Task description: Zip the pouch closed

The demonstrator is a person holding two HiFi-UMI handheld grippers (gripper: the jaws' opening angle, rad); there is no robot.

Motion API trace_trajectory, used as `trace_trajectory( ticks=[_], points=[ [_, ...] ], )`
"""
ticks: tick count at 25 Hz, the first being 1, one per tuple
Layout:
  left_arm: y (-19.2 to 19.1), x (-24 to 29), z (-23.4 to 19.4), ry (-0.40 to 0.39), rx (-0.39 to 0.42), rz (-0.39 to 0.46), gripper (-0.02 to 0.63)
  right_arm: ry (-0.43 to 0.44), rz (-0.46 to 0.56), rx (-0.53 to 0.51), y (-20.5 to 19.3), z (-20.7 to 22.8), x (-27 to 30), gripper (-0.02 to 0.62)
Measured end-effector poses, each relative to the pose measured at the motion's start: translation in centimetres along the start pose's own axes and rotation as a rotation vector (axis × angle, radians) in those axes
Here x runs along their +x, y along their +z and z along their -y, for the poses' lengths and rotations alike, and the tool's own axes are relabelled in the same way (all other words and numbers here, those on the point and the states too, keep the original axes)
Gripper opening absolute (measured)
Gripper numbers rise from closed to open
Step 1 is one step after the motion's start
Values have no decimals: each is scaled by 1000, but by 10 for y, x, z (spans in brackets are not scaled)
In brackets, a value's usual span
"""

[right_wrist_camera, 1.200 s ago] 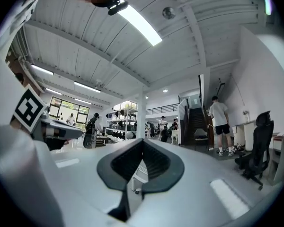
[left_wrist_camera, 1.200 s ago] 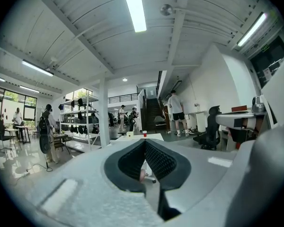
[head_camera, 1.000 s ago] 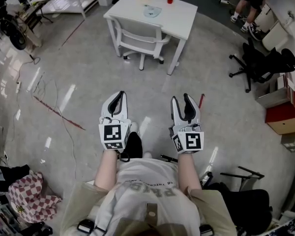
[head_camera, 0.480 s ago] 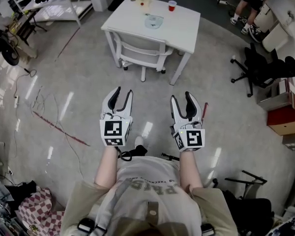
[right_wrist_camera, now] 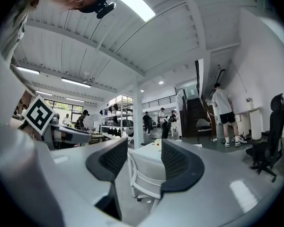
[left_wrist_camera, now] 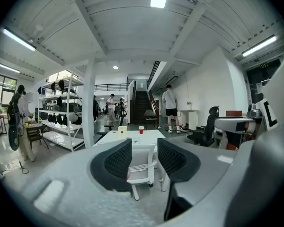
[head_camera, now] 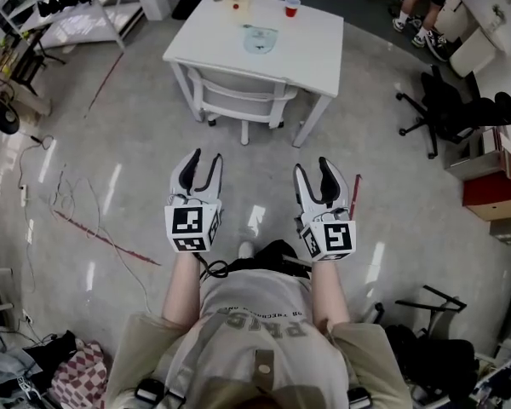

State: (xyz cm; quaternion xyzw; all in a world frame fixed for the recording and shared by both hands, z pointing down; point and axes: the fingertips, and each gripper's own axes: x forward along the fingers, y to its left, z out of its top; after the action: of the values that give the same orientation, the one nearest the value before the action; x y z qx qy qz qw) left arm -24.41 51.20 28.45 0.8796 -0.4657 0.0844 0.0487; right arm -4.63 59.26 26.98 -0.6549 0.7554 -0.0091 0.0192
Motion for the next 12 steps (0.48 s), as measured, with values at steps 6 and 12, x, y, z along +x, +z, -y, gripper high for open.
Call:
trace_trajectory(
  ticks=[6,12],
  points=[
    [-10,35,-7,-3,-8,-21,176,-16,-18,5,-12,24,29,198],
    [-9,76,-25,23,0,-30,176,-7,-22,8,-18,50,75,198]
  ],
)
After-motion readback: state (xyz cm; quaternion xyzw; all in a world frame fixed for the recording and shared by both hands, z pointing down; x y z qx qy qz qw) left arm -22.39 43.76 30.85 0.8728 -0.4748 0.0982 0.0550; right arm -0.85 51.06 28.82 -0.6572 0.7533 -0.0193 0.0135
